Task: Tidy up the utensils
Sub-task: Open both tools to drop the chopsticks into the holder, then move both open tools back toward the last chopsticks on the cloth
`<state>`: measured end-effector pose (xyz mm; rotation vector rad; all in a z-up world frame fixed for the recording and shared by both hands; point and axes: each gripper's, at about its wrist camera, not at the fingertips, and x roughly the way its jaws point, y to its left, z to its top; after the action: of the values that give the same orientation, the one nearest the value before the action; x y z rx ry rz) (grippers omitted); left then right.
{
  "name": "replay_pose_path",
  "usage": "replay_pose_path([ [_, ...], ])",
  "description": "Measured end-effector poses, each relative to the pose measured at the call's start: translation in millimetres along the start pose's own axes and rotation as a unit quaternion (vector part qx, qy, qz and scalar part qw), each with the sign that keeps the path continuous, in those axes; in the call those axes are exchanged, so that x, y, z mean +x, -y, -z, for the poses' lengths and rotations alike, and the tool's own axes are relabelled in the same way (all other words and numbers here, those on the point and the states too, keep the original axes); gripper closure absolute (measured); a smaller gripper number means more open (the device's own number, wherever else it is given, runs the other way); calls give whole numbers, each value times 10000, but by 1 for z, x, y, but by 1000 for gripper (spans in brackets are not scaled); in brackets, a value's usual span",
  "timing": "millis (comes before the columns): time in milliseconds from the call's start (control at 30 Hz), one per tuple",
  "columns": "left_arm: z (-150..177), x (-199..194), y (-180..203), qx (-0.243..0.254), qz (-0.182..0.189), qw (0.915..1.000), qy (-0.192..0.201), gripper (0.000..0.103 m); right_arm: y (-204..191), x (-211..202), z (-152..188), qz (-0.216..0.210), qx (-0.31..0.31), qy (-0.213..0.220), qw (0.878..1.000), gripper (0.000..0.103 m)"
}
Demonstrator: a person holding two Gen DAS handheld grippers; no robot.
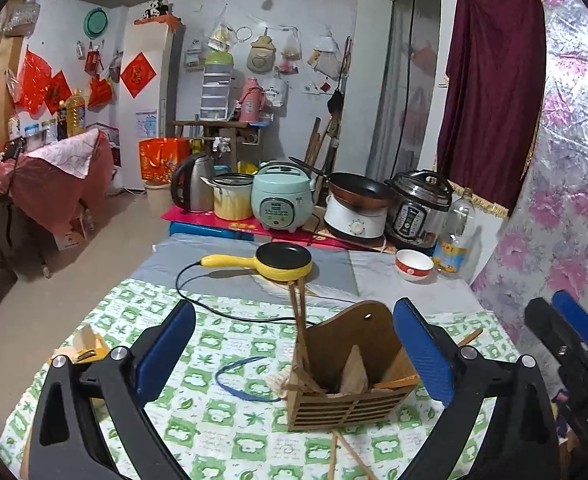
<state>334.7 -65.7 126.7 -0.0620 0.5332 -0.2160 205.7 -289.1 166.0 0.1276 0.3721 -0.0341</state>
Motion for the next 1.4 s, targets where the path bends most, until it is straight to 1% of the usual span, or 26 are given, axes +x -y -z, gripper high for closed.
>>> replay_pose_path([
  [133, 4, -11, -1, 47, -185, 9998, 81, 6, -7, -16, 1, -22, -113, 118, 9999, 34],
  [300, 13, -21, -1, 51, -169, 9998, 78, 6, -9, -37, 8, 26, -209, 238, 9995, 30],
  [333, 19, -23, -2, 73, -171, 9998, 80, 6, -7, -41, 13, 33, -241, 224, 9995, 30],
  [400, 36, -23, -5, 81, -178, 9998, 74, 6, 0, -47, 30, 31, -191, 263, 9995, 25],
  [433, 47, -20, -8, 102, -203, 9997, -7, 6, 5, -48, 44, 15, -122, 265, 9996, 25],
  [500, 71, -7, -12, 196, -277, 9991, -264, 6, 12, -38, 65, 74, -173, 8, 9998, 25],
  [567, 92, 3, -16, 223, -365, 9981, -434, 6, 21, -27, 82, 169, -170, -250, 9994, 25],
  [600, 100, 7, -18, 222, -397, 9976, -520, 6, 25, -22, 88, 162, -134, -358, 9991, 25],
  [633, 111, 15, -21, 251, -426, 9963, -709, 6, 30, -17, 95, 150, -74, -496, 9986, 25],
  [700, 124, 25, -24, 324, -433, 9937, -984, 6, 41, -5, 110, 114, 138, -860, 9961, 25],
  [767, 140, 33, -29, 395, -460, 9906, -1229, 6, 47, 4, 120, 32, 208, -1153, 9931, 25],
  [867, 161, 42, -32, 487, -358, 9846, -1640, 6, 46, 9, 131, 106, 150, -1304, 9913, 25],
  [933, 173, 44, -35, 557, -327, 9806, -1850, 6, 46, 11, 137, 58, 109, -1417, 9898, 25],
  [1000, 184, 43, -34, 701, -365, 9784, -1912, 6, 45, 11, 144, 25, 59, -1506, 9886, 25],
  [1100, 195, 41, -29, 1015, -516, 9748, -1918, 6, 42, 12, 152, 45, -75, -1623, 9867, 25],
  [1167, 201, 41, -24, 1204, -521, 9720, -1952, 6, 41, 14, 158, 77, -147, -1721, 9849, 25],
  [1267, 205, 40, -19, 1340, -507, 9696, -1981, 6, 38, 15, 168, 108, -308, -1867, 9819, 25],
  [1400, 209, 37, -14, 1487, -505, 9677, -1973, 6, 36, 15, 177, 196, -565, -1957, 9788, 25],
])
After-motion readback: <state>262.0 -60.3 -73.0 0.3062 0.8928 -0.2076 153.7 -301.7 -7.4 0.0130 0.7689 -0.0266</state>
